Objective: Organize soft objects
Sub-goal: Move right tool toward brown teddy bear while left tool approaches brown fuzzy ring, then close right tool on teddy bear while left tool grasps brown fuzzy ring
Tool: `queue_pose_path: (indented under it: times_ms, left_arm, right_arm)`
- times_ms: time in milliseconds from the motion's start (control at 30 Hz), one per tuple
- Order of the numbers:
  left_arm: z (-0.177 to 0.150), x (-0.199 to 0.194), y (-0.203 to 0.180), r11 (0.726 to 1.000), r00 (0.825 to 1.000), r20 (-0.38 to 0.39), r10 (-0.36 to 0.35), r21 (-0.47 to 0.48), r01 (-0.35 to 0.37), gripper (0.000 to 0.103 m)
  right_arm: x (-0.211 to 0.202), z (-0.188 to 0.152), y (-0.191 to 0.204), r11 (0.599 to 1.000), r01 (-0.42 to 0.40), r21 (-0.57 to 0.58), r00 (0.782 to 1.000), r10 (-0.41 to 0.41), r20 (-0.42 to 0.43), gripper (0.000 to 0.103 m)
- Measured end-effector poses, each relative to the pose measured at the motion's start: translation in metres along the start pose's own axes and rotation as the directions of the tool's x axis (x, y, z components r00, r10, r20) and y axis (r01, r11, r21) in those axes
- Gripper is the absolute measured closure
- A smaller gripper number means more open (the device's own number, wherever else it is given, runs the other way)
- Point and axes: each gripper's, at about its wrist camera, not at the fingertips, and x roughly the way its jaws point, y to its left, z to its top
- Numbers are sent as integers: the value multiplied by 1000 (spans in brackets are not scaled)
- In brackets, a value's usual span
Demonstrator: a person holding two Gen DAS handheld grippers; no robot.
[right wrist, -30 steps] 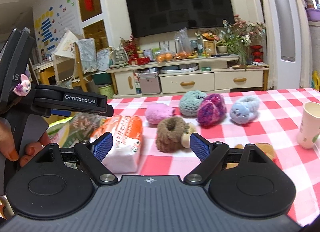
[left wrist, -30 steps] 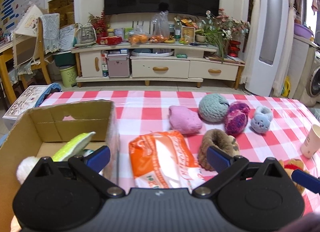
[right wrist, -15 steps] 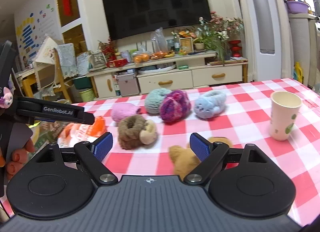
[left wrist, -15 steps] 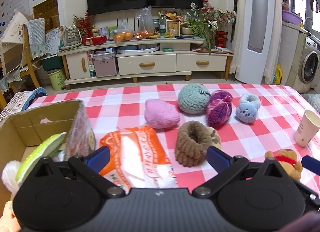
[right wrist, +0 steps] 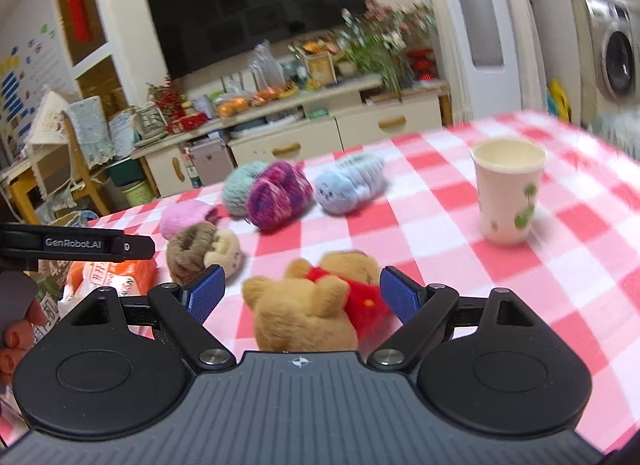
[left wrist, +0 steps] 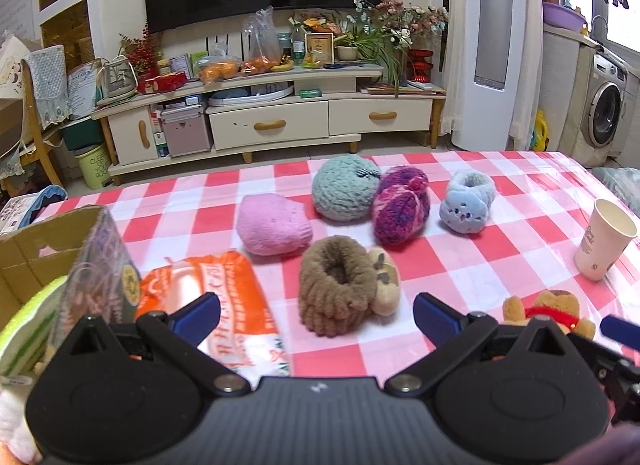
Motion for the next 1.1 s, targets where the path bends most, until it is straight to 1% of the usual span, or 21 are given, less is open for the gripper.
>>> queue_pose_path:
  times_ms: [100, 333, 600, 767, 867, 967, 1033, 1100]
  left_arm:
    - [2, 8, -7, 1000, 1000, -5, -1, 1, 1, 1]
    - [7, 33, -17, 1000, 1000, -21, 11, -2, -11, 1]
    - [11, 61, -19, 999, 998, -52, 45, -17, -46, 1]
    - [10, 76, -21, 998, 996, -81, 48, -24, -50, 1]
    - [9, 83, -23, 999, 994, -100, 43, -22, -45, 1]
    - [10, 87, -25, 999, 993, -109, 38, -33, -42, 7]
    - [10, 90, -26, 999, 992, -123, 20, -47, -26, 12]
    - [9, 92, -27, 999, 991, -132, 11, -51, -17, 19]
  right_arm:
    - [8, -2, -5, 999, -8, 42, 999, 9, -37, 0]
    - [20, -2, -14, 996, -39, 83, 995, 46, -89, 0]
    - [29, 0, -19, 998, -42, 43, 993, 47, -110, 0]
    - [39, 1, -23, 997, -41, 59, 988, 50, -149, 0]
    - [43, 1, -25, 996, -50, 68, 986, 60, -153, 0]
    - [44, 2, -25, 996, -53, 65, 987, 63, -149, 0]
    - [45, 2, -26, 996, -57, 64, 987, 66, -149, 0]
    - [45, 2, -25, 996, -59, 60, 986, 68, -150, 0]
